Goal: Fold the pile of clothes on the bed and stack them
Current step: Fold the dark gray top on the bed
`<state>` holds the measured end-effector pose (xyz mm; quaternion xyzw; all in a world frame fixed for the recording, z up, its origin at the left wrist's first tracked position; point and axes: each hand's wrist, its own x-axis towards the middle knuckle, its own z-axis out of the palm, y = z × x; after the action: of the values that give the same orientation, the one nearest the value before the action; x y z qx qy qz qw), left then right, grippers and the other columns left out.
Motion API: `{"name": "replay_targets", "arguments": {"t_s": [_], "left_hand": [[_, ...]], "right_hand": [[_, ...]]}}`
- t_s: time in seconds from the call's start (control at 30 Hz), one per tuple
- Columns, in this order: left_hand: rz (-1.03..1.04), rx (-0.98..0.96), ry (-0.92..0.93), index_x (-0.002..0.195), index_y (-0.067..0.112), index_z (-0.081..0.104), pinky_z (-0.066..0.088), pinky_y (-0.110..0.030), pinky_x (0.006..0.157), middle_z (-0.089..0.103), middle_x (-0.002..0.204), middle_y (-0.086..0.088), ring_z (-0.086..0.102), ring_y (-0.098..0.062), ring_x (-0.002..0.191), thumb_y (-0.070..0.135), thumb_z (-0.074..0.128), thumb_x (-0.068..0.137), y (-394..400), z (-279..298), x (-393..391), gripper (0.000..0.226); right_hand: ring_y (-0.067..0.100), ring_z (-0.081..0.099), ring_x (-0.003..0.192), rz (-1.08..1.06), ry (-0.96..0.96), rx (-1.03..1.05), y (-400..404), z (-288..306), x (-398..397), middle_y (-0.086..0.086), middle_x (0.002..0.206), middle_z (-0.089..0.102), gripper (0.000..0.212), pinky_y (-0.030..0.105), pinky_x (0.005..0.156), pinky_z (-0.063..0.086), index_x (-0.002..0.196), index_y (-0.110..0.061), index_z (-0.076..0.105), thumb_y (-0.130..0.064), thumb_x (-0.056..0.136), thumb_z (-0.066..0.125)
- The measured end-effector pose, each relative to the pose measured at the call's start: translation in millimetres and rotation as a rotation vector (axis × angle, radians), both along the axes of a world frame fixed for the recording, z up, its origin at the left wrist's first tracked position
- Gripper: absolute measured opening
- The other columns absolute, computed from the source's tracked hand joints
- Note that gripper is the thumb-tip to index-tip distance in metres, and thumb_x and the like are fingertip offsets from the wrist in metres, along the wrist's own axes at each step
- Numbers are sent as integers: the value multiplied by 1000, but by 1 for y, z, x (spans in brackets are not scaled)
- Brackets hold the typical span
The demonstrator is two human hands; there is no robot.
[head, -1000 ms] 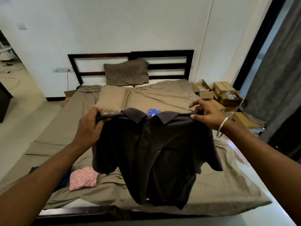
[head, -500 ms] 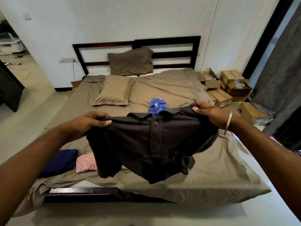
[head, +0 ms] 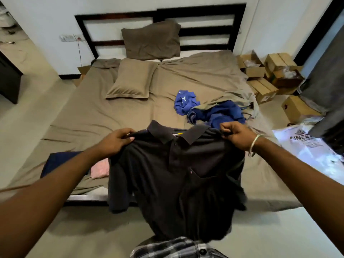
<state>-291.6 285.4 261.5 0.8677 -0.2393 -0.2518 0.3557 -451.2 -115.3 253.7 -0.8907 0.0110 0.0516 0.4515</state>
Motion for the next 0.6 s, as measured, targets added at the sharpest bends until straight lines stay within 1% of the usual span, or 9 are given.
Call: {"name": "replay_targets", "arguments": {"t_s": [0.07,0.13,0.23,0.3,0.37,0.47,0.53,0.57,0.6], "left_hand": [[8,-54,58,97,29,67,44,-22,91,70,90,20,61,-6,94,6,53,99,0,-23,5,27],[29,-100,120,103,8,63,43,-10,83,70,87,12,61,4,85,-5,48,98,-1,-43,13,21],[56,-123,165,108,-7,59,43,-7,80,66,92,-2,60,9,81,-13,45,95,-7,-87,53,20],[97,-147,158,107,-5,61,43,-11,82,67,92,1,60,-1,86,-13,46,95,-9,-123,82,20],[107,-145,174,105,2,63,43,-16,84,67,93,3,59,-5,89,-10,47,96,-15,-159,114,22],[123,-154,99,97,43,66,42,-16,88,67,92,24,59,3,88,3,53,97,-30,-199,156,42],[153,-164,7,95,53,63,41,-12,90,65,94,30,58,3,91,18,53,94,-47,-217,187,36],[182,-184,-24,95,52,62,41,-13,91,65,95,29,57,4,93,21,52,93,-58,-233,205,32],[207,-228,-60,95,49,61,41,-15,92,65,96,25,57,3,95,21,51,93,-68,-238,217,30]], "right_hand": [[-1,26,60,-27,18,6,-1,-29,10,-2,66,27,52,28,61,24,68,-20,26,24,82,50],[-2,29,63,-43,45,43,2,-50,20,-4,69,32,47,26,64,28,71,-19,28,19,84,53],[-3,34,66,-81,81,45,8,-82,52,-5,73,37,31,17,66,32,75,-19,31,5,79,51],[-3,36,67,-92,124,52,10,-103,75,-7,74,38,28,14,67,33,76,-20,32,3,76,48],[1,37,69,-140,140,24,6,-133,102,-10,74,41,30,19,68,34,77,-25,33,1,76,48],[10,45,71,-173,87,-62,-8,-173,144,-12,75,49,35,29,72,38,79,-32,38,0,82,49],[26,53,73,-183,-2,-119,-19,-189,180,2,78,53,23,38,74,43,83,-21,44,1,85,46],[30,52,71,-195,-48,-135,-27,-203,203,9,76,52,21,42,72,45,82,-19,42,1,83,45],[26,51,70,-209,-106,-163,-35,-205,221,10,74,50,24,44,68,44,82,-22,39,1,81,44]]}}
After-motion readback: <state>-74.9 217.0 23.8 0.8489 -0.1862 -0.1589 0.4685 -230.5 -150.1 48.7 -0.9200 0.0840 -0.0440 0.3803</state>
